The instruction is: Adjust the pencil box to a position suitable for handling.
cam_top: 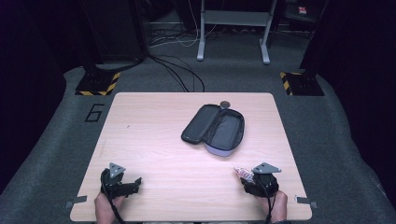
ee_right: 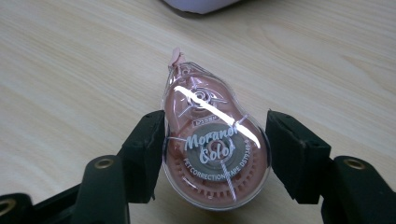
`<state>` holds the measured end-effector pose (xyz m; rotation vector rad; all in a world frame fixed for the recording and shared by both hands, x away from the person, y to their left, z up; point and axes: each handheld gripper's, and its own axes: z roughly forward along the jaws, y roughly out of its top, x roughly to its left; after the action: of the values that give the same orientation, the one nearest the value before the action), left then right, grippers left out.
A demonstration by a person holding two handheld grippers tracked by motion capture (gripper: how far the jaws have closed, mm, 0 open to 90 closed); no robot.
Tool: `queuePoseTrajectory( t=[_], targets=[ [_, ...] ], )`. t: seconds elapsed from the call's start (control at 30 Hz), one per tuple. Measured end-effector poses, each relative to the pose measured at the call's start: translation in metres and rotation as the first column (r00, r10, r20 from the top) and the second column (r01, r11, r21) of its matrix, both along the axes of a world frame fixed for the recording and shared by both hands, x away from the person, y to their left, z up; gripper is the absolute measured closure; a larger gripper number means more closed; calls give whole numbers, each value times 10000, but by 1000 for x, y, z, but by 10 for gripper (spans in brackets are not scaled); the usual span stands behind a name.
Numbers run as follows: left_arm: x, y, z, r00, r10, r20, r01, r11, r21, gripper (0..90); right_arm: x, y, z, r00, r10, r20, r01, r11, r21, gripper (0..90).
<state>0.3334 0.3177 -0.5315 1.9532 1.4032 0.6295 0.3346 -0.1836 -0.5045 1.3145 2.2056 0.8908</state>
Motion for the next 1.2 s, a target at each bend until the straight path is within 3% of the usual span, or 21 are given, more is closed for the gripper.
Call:
queuePoseTrajectory(
  t=[0.2,0.37,0.8,0.83,0.87,1.0,1.07,1.2],
  targets=[
    [0,0,0,10000,11,10,-11,10000,-8,52,1,-3,-4,9981,-596,-168,596,9982,6,389],
    [0,0,0,10000,-6,0,6,10000,8,52,1,-3,-4,9961,-792,-399,787,9968,-145,389],
    [0,0,0,10000,-10,1,10,10000,3,52,2,-6,-9,9906,-1136,-757,1143,9934,55,377],
    [0,0,0,10000,-12,-26,12,10000,13,52,2,-6,-9,9899,-1136,-852,1147,9934,81,362],
    [0,0,0,10000,-5,0,5,10000,3,52,3,-6,-9,9899,-1108,-889,1117,9937,55,288],
    [0,0,0,10000,-22,-49,22,10000,22,52,3,-5,-9,9909,-1039,-855,1052,9944,106,221],
    [0,0,0,10000,-11,-42,11,10000,15,52,4,-5,-5,9935,-836,-778,853,9962,190,142],
    [0,0,0,10000,-5,-59,5,10000,3,52,3,-5,-1,9960,-659,-598,679,9972,320,117]
  ],
)
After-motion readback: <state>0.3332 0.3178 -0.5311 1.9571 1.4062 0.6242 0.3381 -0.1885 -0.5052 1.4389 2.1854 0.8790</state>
